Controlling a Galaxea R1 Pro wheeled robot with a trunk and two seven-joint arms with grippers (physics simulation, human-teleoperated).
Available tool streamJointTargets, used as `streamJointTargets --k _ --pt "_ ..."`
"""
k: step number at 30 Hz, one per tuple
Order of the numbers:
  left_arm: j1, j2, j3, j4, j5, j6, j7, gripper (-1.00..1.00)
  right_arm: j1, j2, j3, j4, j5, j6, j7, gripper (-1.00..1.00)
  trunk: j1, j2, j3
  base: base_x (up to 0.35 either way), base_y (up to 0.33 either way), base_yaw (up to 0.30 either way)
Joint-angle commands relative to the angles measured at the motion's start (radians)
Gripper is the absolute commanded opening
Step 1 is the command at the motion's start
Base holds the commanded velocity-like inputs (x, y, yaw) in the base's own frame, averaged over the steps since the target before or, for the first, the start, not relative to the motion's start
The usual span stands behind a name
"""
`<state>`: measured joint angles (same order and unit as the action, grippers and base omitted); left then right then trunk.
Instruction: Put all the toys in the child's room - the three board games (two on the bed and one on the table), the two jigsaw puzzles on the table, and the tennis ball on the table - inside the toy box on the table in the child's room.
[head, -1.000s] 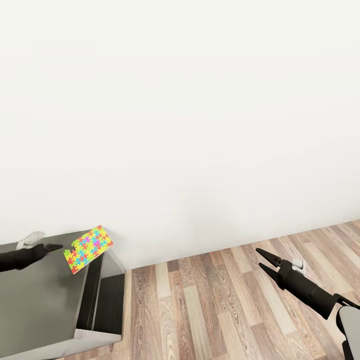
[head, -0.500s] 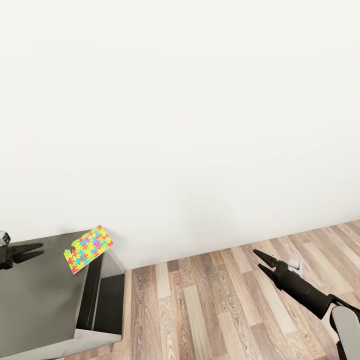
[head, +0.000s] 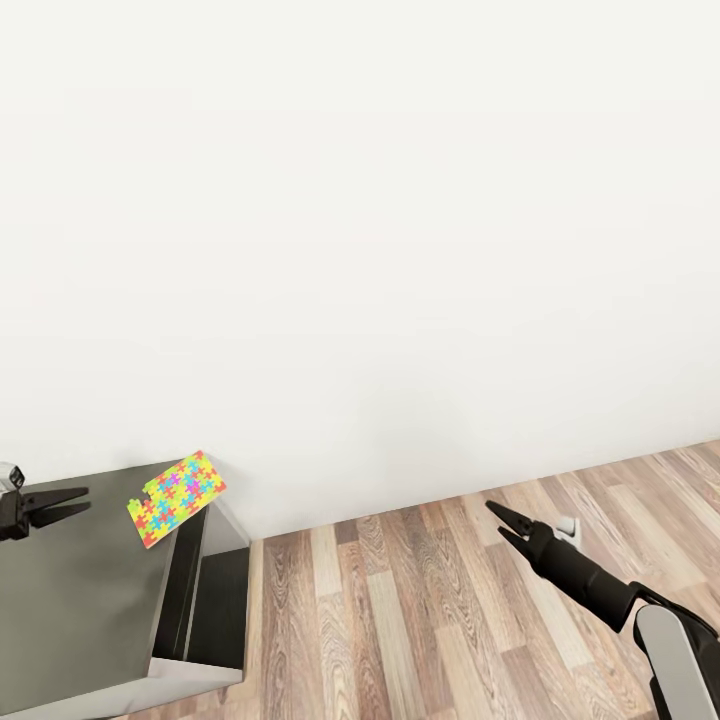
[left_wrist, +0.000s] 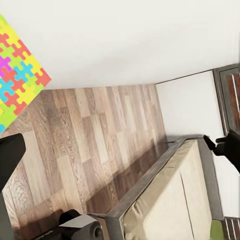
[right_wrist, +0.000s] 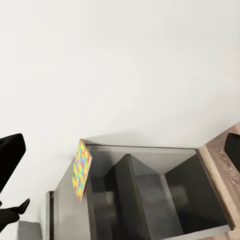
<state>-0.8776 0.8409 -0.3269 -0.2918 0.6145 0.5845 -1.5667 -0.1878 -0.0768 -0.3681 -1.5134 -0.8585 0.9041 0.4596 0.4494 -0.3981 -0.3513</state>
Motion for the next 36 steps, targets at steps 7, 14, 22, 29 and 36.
streamJointTargets --k 7,14,22,29,36 --pt "-0.001 -0.002 -0.007 0.000 0.005 0.011 -0.004 1.00 -0.001 0.001 0.002 -0.001 0.001 0.006 0.005 1.00 0.001 -0.002 -0.002 0.000 0.000 0.000" --pt "-0.001 -0.007 -0.006 0.000 0.005 0.015 -0.004 1.00 -0.001 0.002 0.008 -0.008 0.002 0.004 0.002 1.00 0.001 -0.002 -0.002 0.000 0.000 0.000" --pt "0.002 -0.048 -0.005 0.000 0.004 0.035 -0.004 1.00 -0.001 0.052 0.097 0.001 0.008 -0.011 -0.001 1.00 0.001 -0.002 -0.002 0.000 0.000 0.000" --pt "0.005 -0.056 -0.006 0.000 0.005 0.037 -0.004 1.00 -0.002 0.058 0.103 0.003 0.009 -0.014 -0.001 1.00 0.001 -0.002 -0.002 0.000 0.000 0.000" --pt "0.005 -0.054 -0.006 0.000 0.005 0.037 -0.004 1.00 -0.002 0.059 0.105 0.002 0.010 -0.018 -0.001 1.00 0.001 -0.002 -0.002 0.000 0.000 0.000"
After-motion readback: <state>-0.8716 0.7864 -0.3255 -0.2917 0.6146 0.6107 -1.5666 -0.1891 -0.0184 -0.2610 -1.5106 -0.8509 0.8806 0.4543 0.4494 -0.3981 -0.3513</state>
